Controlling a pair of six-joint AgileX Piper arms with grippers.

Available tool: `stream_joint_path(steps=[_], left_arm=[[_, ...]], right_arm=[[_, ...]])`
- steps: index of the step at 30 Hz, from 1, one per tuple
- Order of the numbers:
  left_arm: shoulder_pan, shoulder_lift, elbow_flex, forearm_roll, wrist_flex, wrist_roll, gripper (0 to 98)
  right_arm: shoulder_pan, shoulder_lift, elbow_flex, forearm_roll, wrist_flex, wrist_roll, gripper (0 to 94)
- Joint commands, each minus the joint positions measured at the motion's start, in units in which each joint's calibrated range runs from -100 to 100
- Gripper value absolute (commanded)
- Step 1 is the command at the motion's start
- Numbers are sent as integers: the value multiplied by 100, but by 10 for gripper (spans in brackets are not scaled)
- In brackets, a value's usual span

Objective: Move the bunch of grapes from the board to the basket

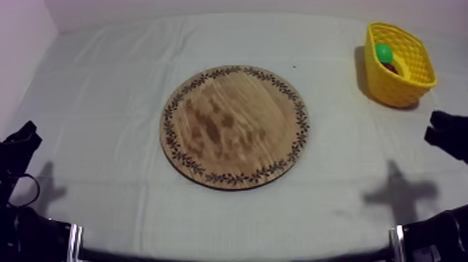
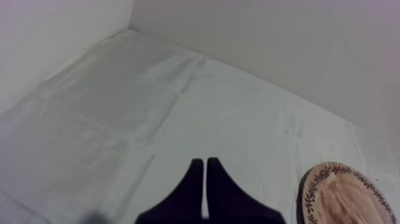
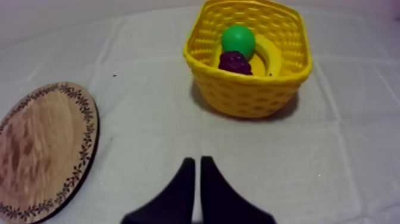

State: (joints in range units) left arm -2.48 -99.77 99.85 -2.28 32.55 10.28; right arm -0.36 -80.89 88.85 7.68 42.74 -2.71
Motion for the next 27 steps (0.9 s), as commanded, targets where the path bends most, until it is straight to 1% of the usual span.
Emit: stream_joint_path(steps=[1, 3, 7, 11, 12, 13, 15, 17, 19, 21, 27], left_arm=[[-1, 3, 4, 1, 3, 0, 0], [-1, 3, 4, 1, 3, 0, 0], [-1, 3, 4, 1, 3, 0, 0], [-1, 3, 4, 1, 3, 0, 0], [-1, 3, 4, 1, 3, -2, 0], [-1, 3, 4, 1, 3, -1, 0], [-1, 3, 4, 1, 3, -1, 0], [-1, 3, 4, 1, 3, -1, 0], [-1, 3, 4, 1, 3, 0, 0], [-1, 3, 4, 1, 3, 0, 0], [-1, 3, 4, 1, 3, 0, 0]], right_arm=[[121, -582, 367, -135, -14, 100, 6], [236, -790, 498, -224, 16, 133, 5], [393, -1157, 795, -262, 16, 39, 5], [504, -1390, 912, -407, 34, 131, 5], [529, -1416, 919, -478, 46, 234, 5], [551, -1435, 935, -579, 20, 429, 5], [560, -1460, 1011, -739, -277, 908, 4], [536, -1473, 1053, -832, -472, 1296, 4], [496, -1480, 1073, -879, -556, 1504, 4], [468, -1484, 1084, -903, -598, 1555, 4], [445, -1486, 1092, -924, -632, 1402, 4]])
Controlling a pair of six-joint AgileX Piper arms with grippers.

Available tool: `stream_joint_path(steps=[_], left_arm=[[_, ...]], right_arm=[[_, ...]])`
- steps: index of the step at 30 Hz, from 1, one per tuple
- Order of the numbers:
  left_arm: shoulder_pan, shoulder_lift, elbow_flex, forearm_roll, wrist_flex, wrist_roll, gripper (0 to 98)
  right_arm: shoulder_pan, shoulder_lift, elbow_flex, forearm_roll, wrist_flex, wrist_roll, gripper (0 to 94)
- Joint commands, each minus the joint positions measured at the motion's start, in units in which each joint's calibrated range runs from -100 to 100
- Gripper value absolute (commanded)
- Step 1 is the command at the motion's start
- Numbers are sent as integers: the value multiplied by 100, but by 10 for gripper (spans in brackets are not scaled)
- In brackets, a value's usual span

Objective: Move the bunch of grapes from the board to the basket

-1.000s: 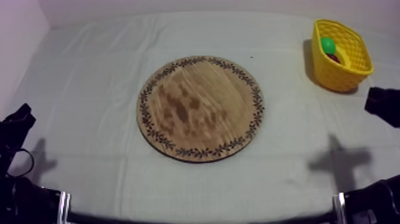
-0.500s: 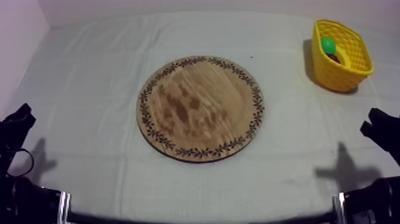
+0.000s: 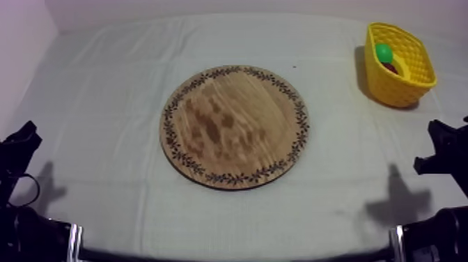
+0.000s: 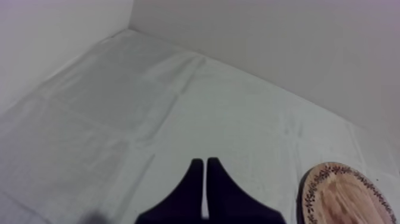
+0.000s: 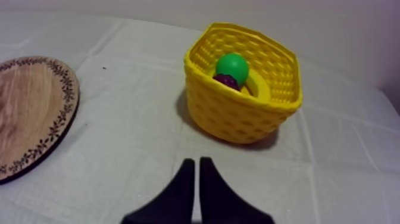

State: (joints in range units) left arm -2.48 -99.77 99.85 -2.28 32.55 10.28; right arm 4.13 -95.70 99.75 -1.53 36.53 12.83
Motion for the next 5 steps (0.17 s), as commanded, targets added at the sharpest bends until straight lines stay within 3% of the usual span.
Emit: stream_joint_path(steps=[1, 5], left_arm=[[-1, 3, 4, 1, 3, 0, 0], [-1, 3, 4, 1, 3, 0, 0]], right_arm=[[-5, -5, 2, -4, -12, -168, 4], [-7, -6, 2, -6, -15, -190, 4]])
